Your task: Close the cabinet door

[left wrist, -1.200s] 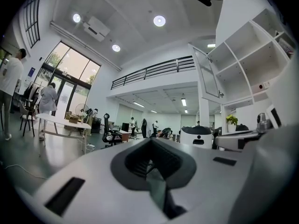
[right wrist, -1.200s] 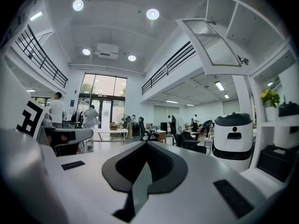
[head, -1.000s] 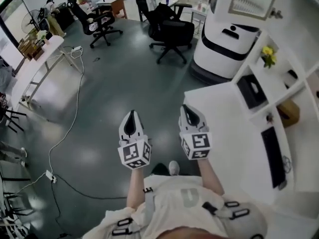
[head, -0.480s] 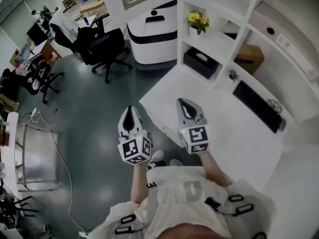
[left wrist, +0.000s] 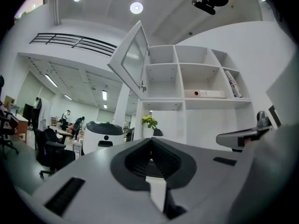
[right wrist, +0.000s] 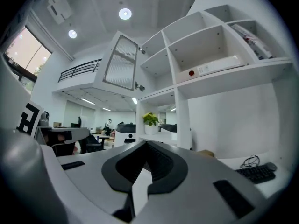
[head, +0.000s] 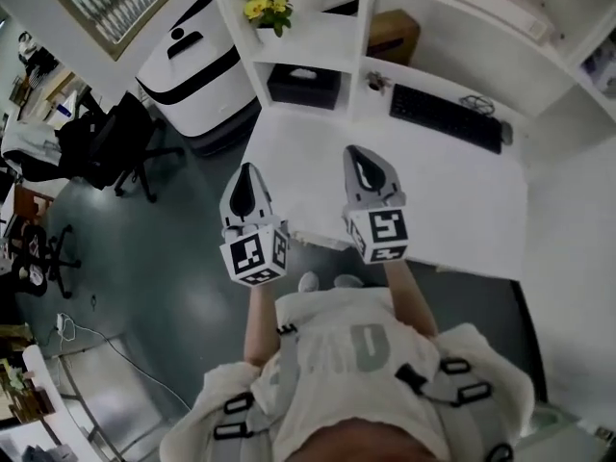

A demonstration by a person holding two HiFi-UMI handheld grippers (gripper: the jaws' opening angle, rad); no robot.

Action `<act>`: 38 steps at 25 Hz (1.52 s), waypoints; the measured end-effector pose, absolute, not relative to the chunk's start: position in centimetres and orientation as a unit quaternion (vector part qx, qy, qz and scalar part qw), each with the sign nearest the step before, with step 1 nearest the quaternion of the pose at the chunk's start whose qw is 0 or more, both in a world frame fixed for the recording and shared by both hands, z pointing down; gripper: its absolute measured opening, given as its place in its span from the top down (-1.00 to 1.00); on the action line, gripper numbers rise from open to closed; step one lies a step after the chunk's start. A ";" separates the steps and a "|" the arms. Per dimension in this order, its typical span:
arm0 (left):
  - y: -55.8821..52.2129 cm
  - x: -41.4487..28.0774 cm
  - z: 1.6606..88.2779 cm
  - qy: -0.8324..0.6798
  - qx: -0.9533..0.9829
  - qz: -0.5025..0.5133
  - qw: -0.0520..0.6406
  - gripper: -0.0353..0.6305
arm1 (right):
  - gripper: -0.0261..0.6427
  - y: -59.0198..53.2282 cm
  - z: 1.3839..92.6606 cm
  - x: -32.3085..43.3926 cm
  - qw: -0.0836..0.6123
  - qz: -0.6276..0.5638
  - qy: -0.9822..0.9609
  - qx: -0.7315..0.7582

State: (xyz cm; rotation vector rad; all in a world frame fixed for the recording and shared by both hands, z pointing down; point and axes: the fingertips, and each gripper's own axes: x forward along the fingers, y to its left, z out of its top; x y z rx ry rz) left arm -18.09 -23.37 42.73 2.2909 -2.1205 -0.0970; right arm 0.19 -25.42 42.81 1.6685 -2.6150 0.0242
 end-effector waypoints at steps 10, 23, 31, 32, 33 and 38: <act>-25.1 -16.1 43.4 -0.610 0.792 -0.019 0.017 0.88 | 0.91 -24.0 43.7 3.6 0.024 0.002 -0.779 0.626; -24.6 -17.4 44.0 -0.602 0.797 -0.021 0.043 0.87 | 0.91 -23.2 44.2 2.3 0.026 0.010 -0.783 0.621; -24.9 -18.4 43.7 -0.598 0.798 -0.051 0.055 0.14 | 0.91 -23.9 43.8 1.0 0.027 -0.001 -0.800 0.599; -24.9 -18.6 43.9 -0.599 0.797 -0.052 0.060 0.11 | 0.91 -24.0 43.9 1.0 0.027 0.002 -0.799 0.600; -24.9 -18.7 44.0 -0.600 0.796 -0.052 0.065 0.10 | 0.91 -24.0 44.0 1.1 0.026 0.005 -0.798 0.602; -25.2 -19.7 44.5 -0.605 0.788 -0.059 0.092 0.10 | 0.91 -24.4 44.4 0.9 0.026 0.011 -0.801 0.598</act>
